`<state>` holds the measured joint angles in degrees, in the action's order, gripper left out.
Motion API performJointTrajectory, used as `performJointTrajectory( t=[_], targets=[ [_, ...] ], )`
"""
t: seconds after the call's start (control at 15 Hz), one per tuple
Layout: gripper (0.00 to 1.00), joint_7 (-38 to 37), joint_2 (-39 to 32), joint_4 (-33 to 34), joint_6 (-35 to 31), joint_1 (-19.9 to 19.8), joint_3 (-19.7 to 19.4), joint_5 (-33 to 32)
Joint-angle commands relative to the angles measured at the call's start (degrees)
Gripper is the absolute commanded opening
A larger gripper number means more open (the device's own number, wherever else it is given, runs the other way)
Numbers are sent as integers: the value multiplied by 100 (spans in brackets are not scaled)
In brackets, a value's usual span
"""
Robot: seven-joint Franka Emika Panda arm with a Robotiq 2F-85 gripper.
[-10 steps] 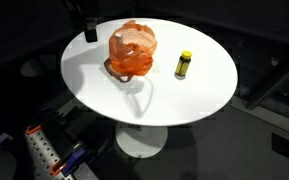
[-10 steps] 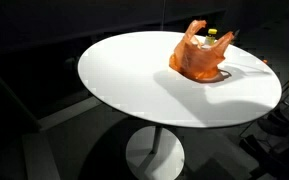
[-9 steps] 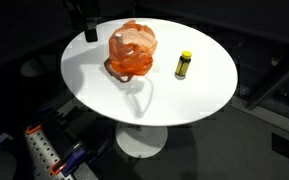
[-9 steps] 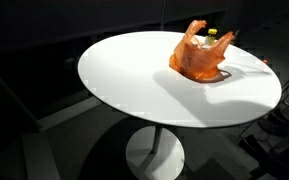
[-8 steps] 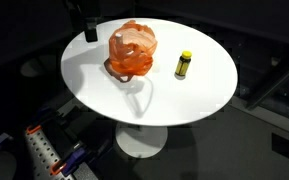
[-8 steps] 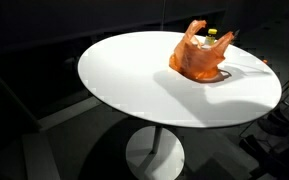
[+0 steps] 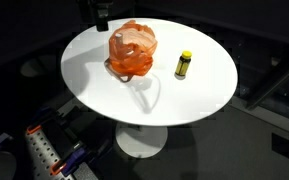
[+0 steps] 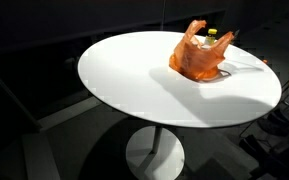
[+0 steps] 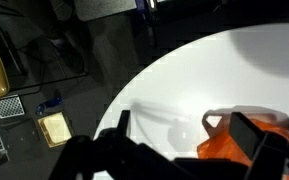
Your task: Pick up the brown medicine bottle with a yellow lid and put it in the orange plastic bag
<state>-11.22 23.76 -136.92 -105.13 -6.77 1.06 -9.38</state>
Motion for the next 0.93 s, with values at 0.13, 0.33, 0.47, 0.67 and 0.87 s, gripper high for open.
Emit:
performJointTrajectory(
  t=[0.13,0.33,0.47,0.67,0.87],
  targets=[
    [100,-125,-863,1241,532,-32,-59,-341],
    [100,-91,-1358,1895,750,-47,-180,-449],
    [100,-75,-1661,2274,605,-58,-313,-447],
    [100,63,-2110,2810,351,-79,-535,-328],
    [100,164,-2499,3214,66,-92,-702,-252]
  ],
)
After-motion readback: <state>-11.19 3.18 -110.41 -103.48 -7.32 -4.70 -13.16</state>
